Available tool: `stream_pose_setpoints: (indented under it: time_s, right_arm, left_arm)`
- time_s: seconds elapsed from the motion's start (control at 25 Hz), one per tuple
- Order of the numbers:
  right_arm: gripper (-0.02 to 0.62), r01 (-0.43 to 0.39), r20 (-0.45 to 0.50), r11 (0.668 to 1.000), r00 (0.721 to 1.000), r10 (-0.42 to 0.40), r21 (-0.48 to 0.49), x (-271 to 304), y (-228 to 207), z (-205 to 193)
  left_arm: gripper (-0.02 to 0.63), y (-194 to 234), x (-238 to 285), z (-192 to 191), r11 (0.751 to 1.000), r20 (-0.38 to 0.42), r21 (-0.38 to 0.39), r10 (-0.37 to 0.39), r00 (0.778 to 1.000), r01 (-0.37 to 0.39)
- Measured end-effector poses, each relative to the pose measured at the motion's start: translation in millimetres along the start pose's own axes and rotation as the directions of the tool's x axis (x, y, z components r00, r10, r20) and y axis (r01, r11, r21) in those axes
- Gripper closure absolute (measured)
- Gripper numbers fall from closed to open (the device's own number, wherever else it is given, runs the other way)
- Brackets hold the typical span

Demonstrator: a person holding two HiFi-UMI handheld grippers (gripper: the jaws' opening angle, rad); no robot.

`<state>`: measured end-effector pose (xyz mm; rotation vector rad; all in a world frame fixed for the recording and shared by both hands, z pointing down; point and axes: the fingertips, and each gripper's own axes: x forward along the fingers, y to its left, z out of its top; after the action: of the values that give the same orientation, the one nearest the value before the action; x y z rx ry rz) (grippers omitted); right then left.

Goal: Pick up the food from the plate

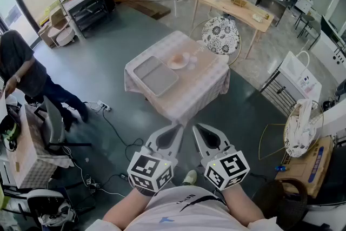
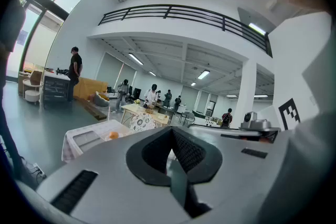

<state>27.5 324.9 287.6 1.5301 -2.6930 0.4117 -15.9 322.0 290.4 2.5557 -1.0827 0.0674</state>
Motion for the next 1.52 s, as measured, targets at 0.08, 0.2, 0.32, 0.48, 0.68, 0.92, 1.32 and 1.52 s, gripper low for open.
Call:
stream_pose_setpoints:
  time_s: [0.08, 0.2, 0.32, 0.48, 0.68, 0.92, 1.32, 1.52]
  right_arm:
    - [0.583, -0.001, 0.001, 1.0, 1.0, 0.001, 0.002, -2, -2, 1]
    - [0.583, -0.019, 0.005, 1.0, 1.0, 0.019, 0.02, -3, -5, 3]
    - [0.581, -0.03, 0.014, 0.999, 0.999, 0.03, 0.027, -3, -8, 4]
    - [0.581, -0.036, 0.027, 0.999, 0.999, 0.035, 0.033, -6, -16, 4]
    - [0.581, -0.042, 0.032, 0.998, 0.999, 0.04, 0.044, -7, -26, 3]
    - [0.581, -0.056, 0.045, 0.997, 0.997, 0.054, 0.045, -7, -36, 3]
    - [0.581, -0.054, 0.025, 0.996, 0.998, 0.052, 0.066, 24, -48, -3]
    - [0.581, -0.022, 0.013, 0.998, 1.0, 0.022, 0.064, 64, -68, 5]
  left_arm:
    - [0.6, -2, 2, 0, 1.0, -0.001, 0.001, 0.002, 1.0, -0.002]
    - [0.601, -4, 6, 0, 1.0, -0.002, 0.004, 0.006, 1.0, -0.006]
    - [0.6, -6, 11, -2, 1.0, -0.005, 0.005, 0.013, 1.0, -0.013]
    - [0.6, -9, 18, -6, 1.0, -0.011, 0.005, 0.022, 1.0, -0.022]
    - [0.6, -9, 26, -8, 0.999, -0.011, -0.008, 0.033, 0.999, -0.033]
    - [0.6, -4, 30, -5, 0.997, -0.002, -0.001, 0.078, 0.997, -0.078]
    - [0.6, 22, 53, -3, 0.995, -0.011, 0.016, 0.095, 0.995, -0.095]
    - [0.6, 55, 83, 8, 0.997, -0.016, 0.025, 0.072, 0.997, -0.072]
